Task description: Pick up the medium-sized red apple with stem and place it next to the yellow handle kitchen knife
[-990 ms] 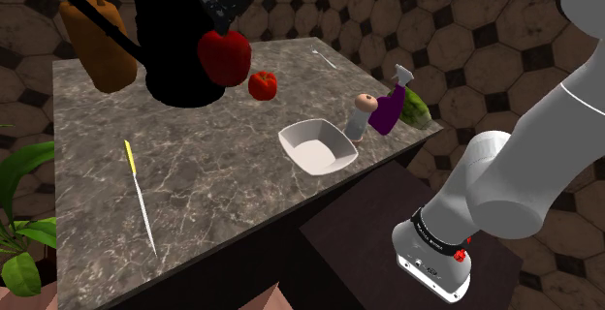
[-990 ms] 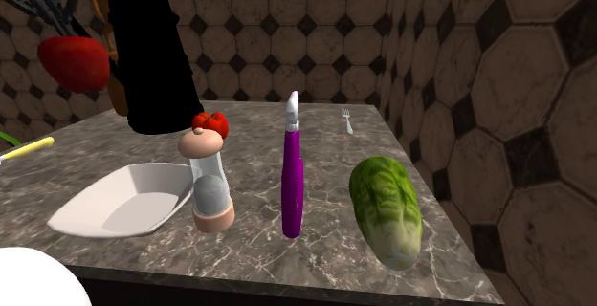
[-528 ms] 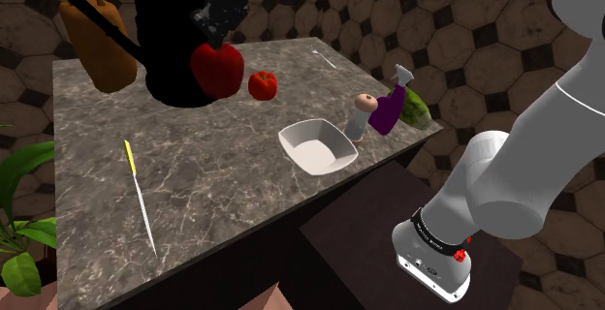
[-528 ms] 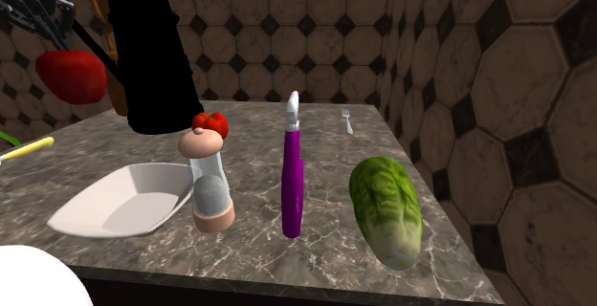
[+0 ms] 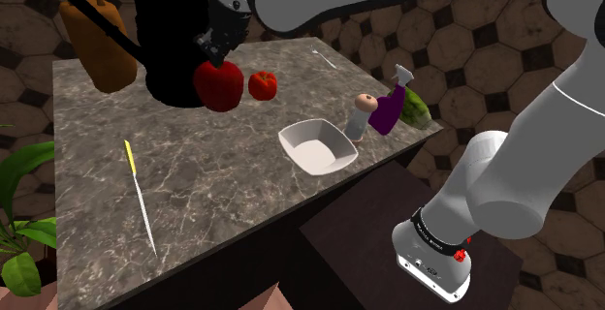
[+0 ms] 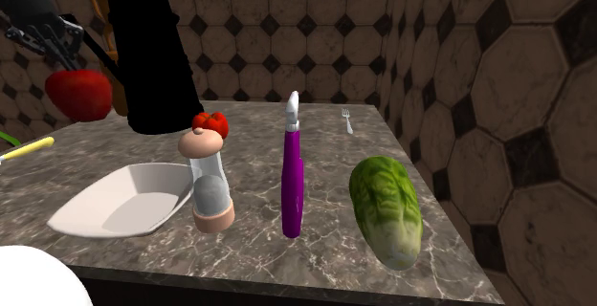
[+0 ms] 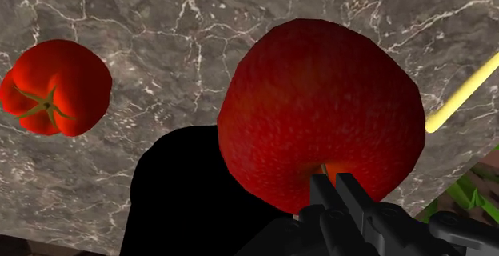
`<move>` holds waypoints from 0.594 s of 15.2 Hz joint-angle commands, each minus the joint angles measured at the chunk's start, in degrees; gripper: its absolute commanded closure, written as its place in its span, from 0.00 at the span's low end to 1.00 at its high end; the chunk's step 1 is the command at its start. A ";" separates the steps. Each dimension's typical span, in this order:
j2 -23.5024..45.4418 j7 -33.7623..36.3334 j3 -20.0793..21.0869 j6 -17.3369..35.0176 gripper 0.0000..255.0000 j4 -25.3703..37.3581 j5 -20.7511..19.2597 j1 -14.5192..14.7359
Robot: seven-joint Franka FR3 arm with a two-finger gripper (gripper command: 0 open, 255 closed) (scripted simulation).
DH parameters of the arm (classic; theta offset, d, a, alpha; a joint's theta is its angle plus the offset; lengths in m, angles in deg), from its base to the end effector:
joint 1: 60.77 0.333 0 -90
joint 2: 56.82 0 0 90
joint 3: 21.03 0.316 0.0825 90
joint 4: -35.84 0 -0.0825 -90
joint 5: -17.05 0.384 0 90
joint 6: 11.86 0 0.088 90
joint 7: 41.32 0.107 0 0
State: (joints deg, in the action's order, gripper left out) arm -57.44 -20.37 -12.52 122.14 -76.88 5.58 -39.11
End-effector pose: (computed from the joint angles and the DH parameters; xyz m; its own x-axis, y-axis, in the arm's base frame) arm 0.5094 0.2928 0.5156 0.8790 0.2556 0.4025 0.2600 -0.9646 0.0449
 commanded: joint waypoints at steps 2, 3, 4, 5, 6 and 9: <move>0.73 0.64 -0.02 2.17 1.00 -1.44 -0.58 -0.02; 0.94 0.85 -0.03 2.89 1.00 -1.97 -0.77 -0.04; 1.15 1.07 -0.04 3.61 1.00 -2.49 -0.97 -0.05; 1.38 1.29 -0.06 4.32 1.00 -3.00 -1.18 -0.06; 1.62 1.53 -0.08 5.04 1.00 -3.49 -1.39 -0.07; 2.41 2.26 -0.14 7.17 1.00 -4.89 -2.10 -0.10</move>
State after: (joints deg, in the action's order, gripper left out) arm -55.33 -18.36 -12.62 128.47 -81.28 3.75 -39.18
